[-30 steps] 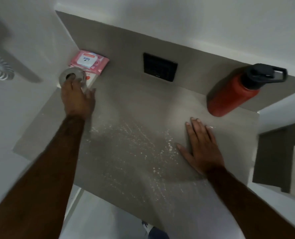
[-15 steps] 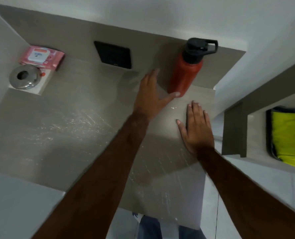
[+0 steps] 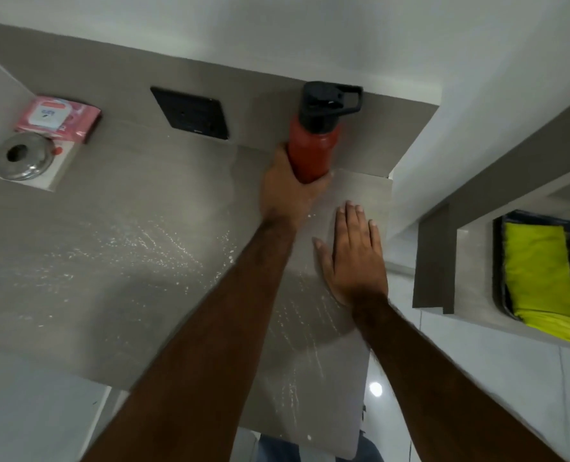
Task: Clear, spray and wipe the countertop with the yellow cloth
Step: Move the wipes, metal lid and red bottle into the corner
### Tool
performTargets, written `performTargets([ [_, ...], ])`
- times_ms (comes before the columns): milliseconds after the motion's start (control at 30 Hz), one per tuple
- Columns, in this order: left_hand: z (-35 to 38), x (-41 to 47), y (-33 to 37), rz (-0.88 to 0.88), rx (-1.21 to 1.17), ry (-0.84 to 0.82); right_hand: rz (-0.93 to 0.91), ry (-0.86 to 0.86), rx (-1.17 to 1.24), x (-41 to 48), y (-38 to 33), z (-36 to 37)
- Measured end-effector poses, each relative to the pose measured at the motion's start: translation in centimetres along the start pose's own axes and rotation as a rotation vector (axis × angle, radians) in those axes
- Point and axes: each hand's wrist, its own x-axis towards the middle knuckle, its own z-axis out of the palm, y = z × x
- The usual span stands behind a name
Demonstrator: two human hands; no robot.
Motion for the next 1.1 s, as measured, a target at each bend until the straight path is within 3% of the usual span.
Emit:
performTargets([
  [267, -13.2, 2.7, -6.4, -0.175, -0.067, 0.287, -0.020, 0.024, -0.001, -0.1, 0.0, 0.0],
  [433, -20.1, 7.0, -9.1, -0.189, -0.021, 0.437, -0.032, 0.026, 0.016, -0.1, 0.2, -0.1],
  [800, -23.4, 15.4, -12.6, -0.208, 0.015, 0.475, 0.010, -0.065, 0.059, -0.2, -0.5, -1.5],
  [1100, -23.1, 16.0, -13.0, -0.262, 0.040, 0.463, -0.001, -0.024, 0.073, -0.4, 0.0, -1.2],
])
